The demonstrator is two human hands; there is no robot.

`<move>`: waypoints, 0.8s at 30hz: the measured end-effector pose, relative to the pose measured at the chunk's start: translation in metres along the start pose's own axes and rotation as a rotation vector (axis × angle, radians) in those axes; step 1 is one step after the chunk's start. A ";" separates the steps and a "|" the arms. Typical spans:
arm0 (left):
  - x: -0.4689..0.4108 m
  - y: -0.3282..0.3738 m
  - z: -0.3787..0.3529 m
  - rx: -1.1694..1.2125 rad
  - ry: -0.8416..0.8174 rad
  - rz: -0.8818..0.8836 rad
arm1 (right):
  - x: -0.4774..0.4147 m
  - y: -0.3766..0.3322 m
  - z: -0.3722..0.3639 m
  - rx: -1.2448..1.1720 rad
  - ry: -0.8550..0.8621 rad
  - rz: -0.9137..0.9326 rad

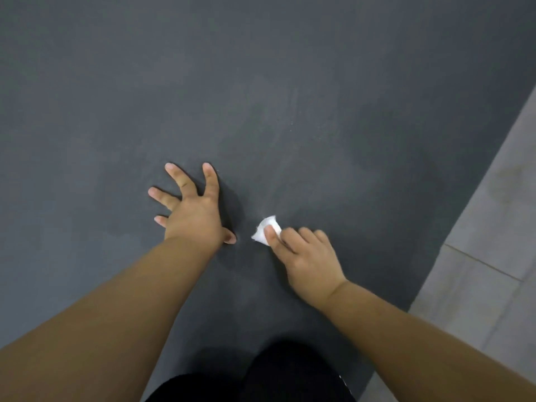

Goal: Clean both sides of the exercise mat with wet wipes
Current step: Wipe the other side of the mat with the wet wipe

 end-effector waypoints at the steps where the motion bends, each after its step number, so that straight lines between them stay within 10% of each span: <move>1: 0.000 0.000 0.000 0.003 0.003 0.003 | 0.002 -0.001 0.002 -0.010 -0.003 0.047; 9: 0.000 0.003 -0.002 0.010 0.074 -0.002 | 0.021 0.165 0.052 0.169 0.154 -0.692; 20: 0.031 -0.006 -0.035 -0.080 0.289 -0.320 | 0.041 -0.005 -0.010 0.127 0.156 -0.085; 24: 0.053 0.000 -0.063 -0.104 0.281 -0.409 | 0.067 0.098 0.034 0.192 0.214 -0.468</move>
Point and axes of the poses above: each hand's wrist, its own x-axis away from the middle knuckle, its own z-axis out of the back of the hand, y = z × x, the point moved 6 cm from there along -x, towards the middle knuckle, and after that the axes turned 14 degrees about z, right-handed, at the moved point
